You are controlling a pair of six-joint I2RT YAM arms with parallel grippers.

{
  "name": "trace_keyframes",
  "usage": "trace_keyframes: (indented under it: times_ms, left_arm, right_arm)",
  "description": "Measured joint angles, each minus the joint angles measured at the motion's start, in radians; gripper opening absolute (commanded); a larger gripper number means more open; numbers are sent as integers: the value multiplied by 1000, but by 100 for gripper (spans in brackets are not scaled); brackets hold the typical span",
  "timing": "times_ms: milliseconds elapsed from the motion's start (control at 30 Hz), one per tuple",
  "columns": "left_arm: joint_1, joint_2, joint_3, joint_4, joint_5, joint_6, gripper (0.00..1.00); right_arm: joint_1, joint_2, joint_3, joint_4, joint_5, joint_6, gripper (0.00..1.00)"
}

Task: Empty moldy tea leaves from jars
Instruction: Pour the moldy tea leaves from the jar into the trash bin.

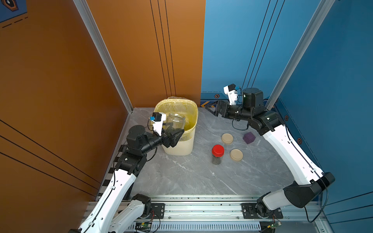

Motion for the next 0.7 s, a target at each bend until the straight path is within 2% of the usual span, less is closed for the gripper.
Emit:
trace_keyframes:
  times_ms: [400, 700]
  left_arm:
    - [84, 53, 40, 0, 68, -138, 60]
    - [103, 82, 114, -42, 84, -201, 59]
  right_arm:
    - [143, 130, 50, 206, -45, 98, 100]
    - [198, 234, 77, 367, -83, 179, 100]
